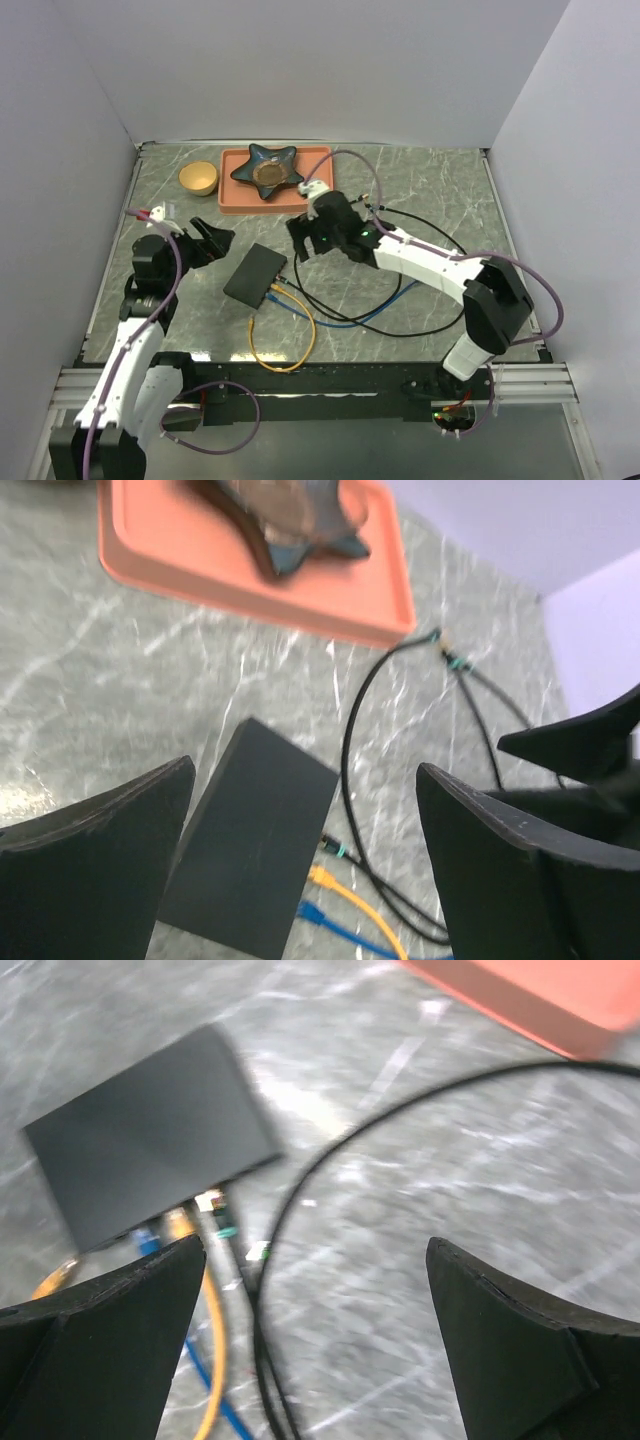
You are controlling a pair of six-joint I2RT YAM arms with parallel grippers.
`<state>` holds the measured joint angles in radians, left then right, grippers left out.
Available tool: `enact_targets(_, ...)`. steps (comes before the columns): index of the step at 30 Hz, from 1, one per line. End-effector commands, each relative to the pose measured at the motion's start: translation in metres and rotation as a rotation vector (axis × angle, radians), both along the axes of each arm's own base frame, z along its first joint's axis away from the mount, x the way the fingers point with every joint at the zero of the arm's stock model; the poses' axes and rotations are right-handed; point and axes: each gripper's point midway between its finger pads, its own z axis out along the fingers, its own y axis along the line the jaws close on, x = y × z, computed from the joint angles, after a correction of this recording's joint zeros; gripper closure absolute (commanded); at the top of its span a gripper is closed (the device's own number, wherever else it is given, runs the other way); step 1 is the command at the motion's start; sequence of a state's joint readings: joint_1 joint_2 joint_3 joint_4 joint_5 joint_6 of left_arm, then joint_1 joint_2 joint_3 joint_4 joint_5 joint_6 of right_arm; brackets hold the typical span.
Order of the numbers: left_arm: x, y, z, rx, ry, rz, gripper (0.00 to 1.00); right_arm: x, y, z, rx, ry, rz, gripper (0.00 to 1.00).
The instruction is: Insert the plug into the switch port
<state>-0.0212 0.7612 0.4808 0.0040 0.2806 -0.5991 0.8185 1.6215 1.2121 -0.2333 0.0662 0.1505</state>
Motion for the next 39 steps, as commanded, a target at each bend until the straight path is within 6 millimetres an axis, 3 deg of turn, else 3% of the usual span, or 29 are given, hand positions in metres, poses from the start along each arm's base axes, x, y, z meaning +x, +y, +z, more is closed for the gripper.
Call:
enact_targets(1, -0.007, 0.011, 0.02, -0.014, -0.044, 0.074, 0.01, 0.016, -0.036, 0.01, 0.067, -0.008, -0.12, 0.01)
enact_targets(5, -0.012, 0.006, 0.035, -0.028, -0.101, 0.045, 0.01, 0.027, -0.077, 0.005, 0.07, -0.005, -0.217, 0.01)
enact_targets(10, -0.011, 0.006, 0.034, -0.027, -0.095, 0.044, 0.01, 0.036, -0.121, 0.004, 0.106, 0.01, -0.331, 0.01)
enact_targets(16, -0.01, 0.004, 0.029, -0.027, -0.077, 0.032, 0.01, 0.046, -0.138, 0.0, 0.092, 0.013, -0.38, 0.01)
enact_targets(20, -0.01, 0.003, 0.026, -0.033, -0.074, 0.027, 0.01, 0.064, -0.152, -0.011, 0.045, 0.048, -0.452, 0.01)
enact_targets(21, -0.009, 0.003, 0.024, -0.031, -0.067, 0.027, 0.01, 0.076, -0.155, -0.013, 0.035, 0.06, -0.473, 0.01)
enact_targets(23, -0.009, 0.002, 0.025, -0.029, -0.063, 0.024, 0.01, 0.081, -0.161, -0.028, -0.006, 0.113, -0.505, 0.01)
enact_targets(28, -0.008, 0.001, 0.02, -0.032, -0.055, 0.017, 0.01, 0.113, -0.17, -0.032, -0.024, 0.121, -0.54, 0.01)
enact_targets(29, -0.008, 0.001, 0.021, -0.029, -0.052, 0.014, 0.01, 0.114, -0.173, -0.047, -0.053, 0.156, -0.55, 0.01)
enact_targets(31, -0.007, 0.0, 0.019, -0.032, -0.046, 0.009, 0.01, 0.128, -0.175, -0.046, -0.049, 0.165, -0.561, 0.01)
enact_targets(32, -0.007, -0.001, 0.017, -0.033, -0.04, 0.006, 0.01, 0.128, -0.177, -0.061, -0.076, 0.207, -0.571, 0.01)
enact_targets(33, -0.006, -0.001, 0.015, -0.035, -0.038, 0.005, 0.01, 0.137, -0.176, -0.057, -0.063, 0.203, -0.575, 0.02)
enact_targets(38, -0.003, -0.003, 0.009, -0.028, -0.011, -0.011, 0.01, 0.155, -0.175, -0.08, -0.096, 0.251, -0.571, 0.1)
enact_targets(39, -0.003, -0.004, 0.007, -0.029, -0.007, -0.015, 0.01, 0.159, -0.175, -0.077, -0.098, 0.252, -0.574, 0.12)
